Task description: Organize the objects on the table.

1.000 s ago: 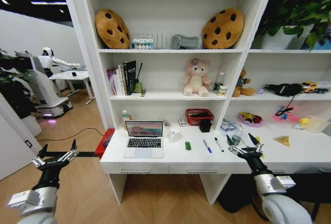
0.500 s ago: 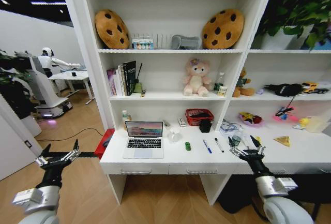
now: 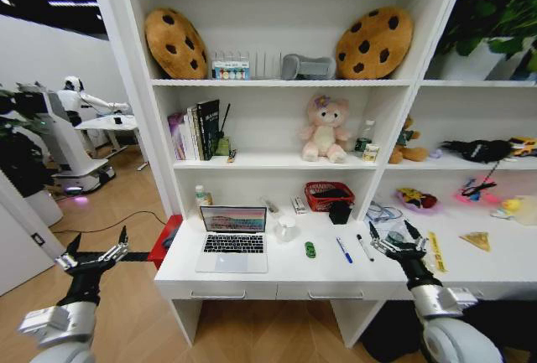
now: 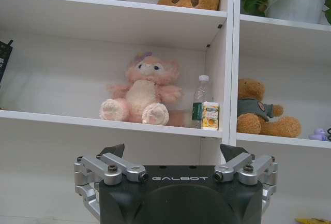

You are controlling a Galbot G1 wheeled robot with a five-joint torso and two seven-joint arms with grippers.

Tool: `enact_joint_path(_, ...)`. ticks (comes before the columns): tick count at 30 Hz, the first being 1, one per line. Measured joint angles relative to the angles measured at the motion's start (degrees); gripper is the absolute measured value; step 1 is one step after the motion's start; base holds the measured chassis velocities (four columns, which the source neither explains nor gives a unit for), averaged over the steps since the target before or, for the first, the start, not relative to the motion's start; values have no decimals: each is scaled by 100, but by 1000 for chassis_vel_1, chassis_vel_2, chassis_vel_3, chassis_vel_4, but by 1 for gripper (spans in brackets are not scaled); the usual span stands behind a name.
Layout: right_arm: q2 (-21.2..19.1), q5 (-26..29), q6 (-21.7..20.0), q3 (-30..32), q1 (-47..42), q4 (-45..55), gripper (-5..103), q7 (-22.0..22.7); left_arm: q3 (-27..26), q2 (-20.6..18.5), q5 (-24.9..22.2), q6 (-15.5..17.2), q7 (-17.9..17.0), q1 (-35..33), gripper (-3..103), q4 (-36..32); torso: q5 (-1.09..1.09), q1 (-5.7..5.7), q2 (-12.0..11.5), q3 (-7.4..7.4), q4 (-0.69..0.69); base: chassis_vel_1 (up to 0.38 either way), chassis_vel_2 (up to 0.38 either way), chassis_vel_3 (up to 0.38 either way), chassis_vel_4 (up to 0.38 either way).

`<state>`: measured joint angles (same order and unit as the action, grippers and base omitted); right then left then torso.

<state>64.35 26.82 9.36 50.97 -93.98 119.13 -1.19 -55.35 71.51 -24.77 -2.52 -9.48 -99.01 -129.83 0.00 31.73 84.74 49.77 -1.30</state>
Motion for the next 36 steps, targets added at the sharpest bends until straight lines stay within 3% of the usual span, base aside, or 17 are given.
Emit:
enact_joint_path(28,98,-140,8,-65,64,-56,100,52,22,-17,20,6,-18,-11,100,-21,-1,-2,1,-1,-1,-97,97,100,-96)
enact_joint_path(31,180,-149,46,-74,25,-60,100,59,44,-35,76,33,-16,-37,103,-28,0,0,1,0,0,-81,88,112,-55)
enact_joint_path(36,416,-287,136,-69,-78,-158,100,27,183,-71,335,41,9,-115,97,-49,0,1,0,0,-1,-25,18,21,-18)
